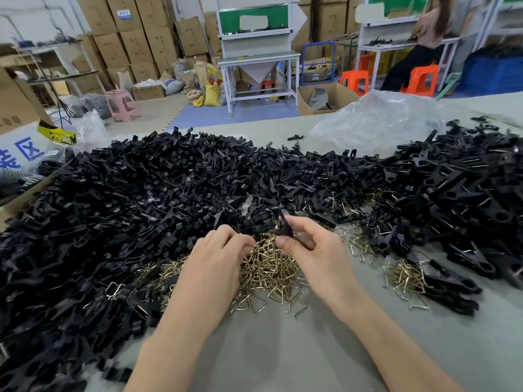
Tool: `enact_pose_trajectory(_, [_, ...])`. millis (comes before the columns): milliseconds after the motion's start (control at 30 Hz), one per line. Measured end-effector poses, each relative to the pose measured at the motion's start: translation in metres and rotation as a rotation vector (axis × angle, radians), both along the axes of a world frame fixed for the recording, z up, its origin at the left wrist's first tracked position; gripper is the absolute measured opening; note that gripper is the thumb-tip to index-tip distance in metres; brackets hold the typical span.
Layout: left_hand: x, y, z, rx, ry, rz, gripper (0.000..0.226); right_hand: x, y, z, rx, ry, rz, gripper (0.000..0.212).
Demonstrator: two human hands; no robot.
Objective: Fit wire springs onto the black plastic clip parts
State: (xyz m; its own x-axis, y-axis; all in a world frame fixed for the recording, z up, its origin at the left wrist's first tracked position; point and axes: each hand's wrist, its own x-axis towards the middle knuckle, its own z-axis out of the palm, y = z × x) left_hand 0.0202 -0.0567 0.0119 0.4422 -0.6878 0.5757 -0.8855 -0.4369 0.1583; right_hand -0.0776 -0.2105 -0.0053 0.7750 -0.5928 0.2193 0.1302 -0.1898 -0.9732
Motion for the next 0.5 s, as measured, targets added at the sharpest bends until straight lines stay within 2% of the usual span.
enact_pose_trajectory(133, [0.006,0.004,0.001,0.032,-0.006,0.005,0.019,0.0,-0.001,0.0,-0.009,0.016,0.001,0.034])
enact_pose_trajectory(200, [0.006,0.005,0.003,-0.001,0.08,0.008,0.019,0.0,-0.001,-0.002,-0.02,0.027,-0.007,0.034])
enact_pose_trajectory(267, [0.002,0.004,0.008,-0.184,0.302,0.042,0.017,0.0,-0.001,-0.002,-0.039,0.019,-0.019,0.037])
enact_pose_trajectory(367, [-0.005,-0.001,0.014,-0.489,0.674,0.072,0.012,0.0,0.001,0.0,-0.104,-0.007,-0.007,0.056])
enact_pose_trajectory(500, [-0.01,-0.007,0.017,-0.566,1.015,0.022,0.011,0.001,0.002,-0.004,-0.143,-0.034,0.005,0.047])
